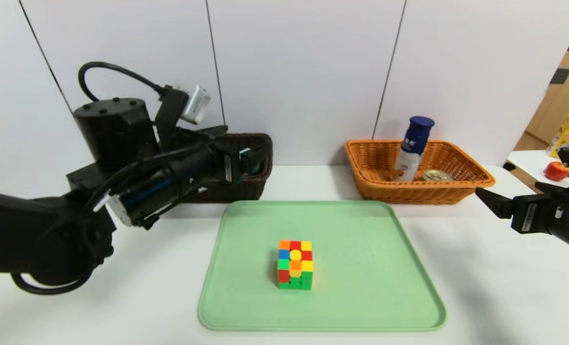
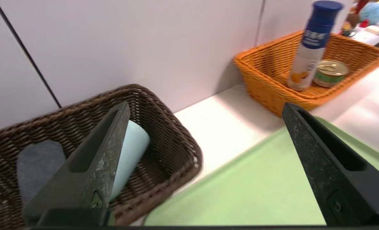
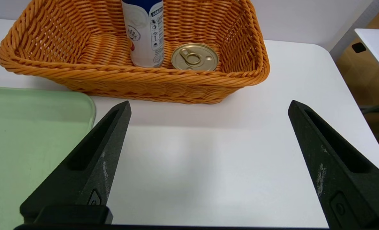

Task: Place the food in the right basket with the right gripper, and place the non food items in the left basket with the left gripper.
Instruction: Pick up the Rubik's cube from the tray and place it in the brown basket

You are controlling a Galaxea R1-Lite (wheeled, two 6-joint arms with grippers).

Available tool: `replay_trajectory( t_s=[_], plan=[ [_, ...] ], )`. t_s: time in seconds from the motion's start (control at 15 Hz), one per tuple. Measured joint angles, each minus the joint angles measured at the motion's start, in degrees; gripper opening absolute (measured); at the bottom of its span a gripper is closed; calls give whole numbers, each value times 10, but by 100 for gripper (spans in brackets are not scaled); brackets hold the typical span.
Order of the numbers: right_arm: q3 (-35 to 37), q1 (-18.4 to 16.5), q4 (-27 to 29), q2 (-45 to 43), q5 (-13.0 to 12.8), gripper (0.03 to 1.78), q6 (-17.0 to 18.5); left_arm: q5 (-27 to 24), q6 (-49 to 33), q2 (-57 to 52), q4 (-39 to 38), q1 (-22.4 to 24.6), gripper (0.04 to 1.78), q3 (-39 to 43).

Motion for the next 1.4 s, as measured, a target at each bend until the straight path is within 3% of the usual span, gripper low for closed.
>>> replay_trajectory(
  t_s=[0.2,0.6,0.87,1.13,1.4],
  plan=[
    [5,0,0,-2,0,170,-1,-58,-9,-31,-94,-28,167,103],
    [17,0,0,-13,0,170,-1,-308,4,-39,-99,-34,169,187],
    [17,0,0,-16,-1,170,-1,-329,74,16,-98,-34,169,199],
    [15,0,0,-15,1,170,-4,-327,75,58,-111,-34,169,208],
    [14,1,1,-13,1,170,-4,-326,71,119,-223,-33,169,212]
  ],
)
